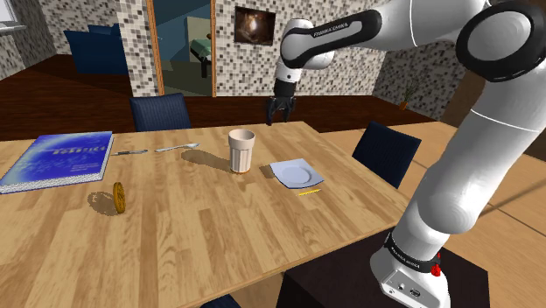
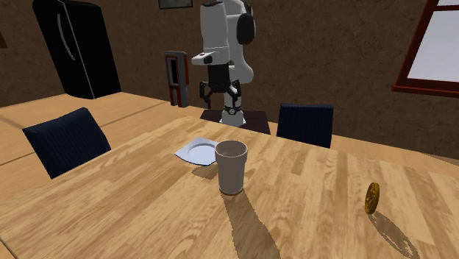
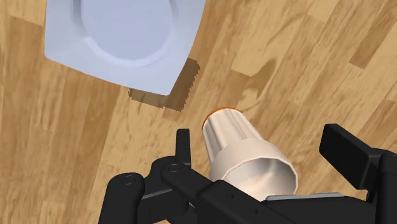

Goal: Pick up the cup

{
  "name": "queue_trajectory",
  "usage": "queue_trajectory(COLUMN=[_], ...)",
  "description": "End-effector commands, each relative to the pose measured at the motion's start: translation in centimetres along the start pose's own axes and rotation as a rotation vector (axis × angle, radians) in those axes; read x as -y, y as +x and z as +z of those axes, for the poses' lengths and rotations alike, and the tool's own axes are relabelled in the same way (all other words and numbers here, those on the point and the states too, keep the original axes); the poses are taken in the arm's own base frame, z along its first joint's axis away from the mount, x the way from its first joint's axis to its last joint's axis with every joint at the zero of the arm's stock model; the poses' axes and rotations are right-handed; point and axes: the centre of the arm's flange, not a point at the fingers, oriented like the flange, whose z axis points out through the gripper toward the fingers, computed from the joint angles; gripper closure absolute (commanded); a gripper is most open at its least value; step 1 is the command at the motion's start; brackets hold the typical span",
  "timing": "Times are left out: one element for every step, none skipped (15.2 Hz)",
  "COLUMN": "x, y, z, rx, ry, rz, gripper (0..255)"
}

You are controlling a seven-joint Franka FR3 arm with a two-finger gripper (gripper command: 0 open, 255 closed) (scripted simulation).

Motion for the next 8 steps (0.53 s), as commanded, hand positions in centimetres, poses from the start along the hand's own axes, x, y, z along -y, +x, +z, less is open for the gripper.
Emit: queue_trajectory(x=[-0.2,-0.3,-0.4,-0.4,-0.5,-0.5,-0.5,-0.6], y=[2.1,3.2,4.4,5.5,6.6,7.8,8.9,10.0], z=[1.5,2.2,2.9,3.6,4.3,5.0,5.7,6.4], rx=[0.003,0.004,0.005,0.006,0.007,0.008,0.009,0.01], ry=[0.002,0.003,0.004,0.005,0.005,0.006,0.007,0.008], rz=[-0.002,-0.002,-0.003,-0.004,-0.005,-0.005,-0.006,-0.007], gripper=[0,0,0,0,0,0,0,0])
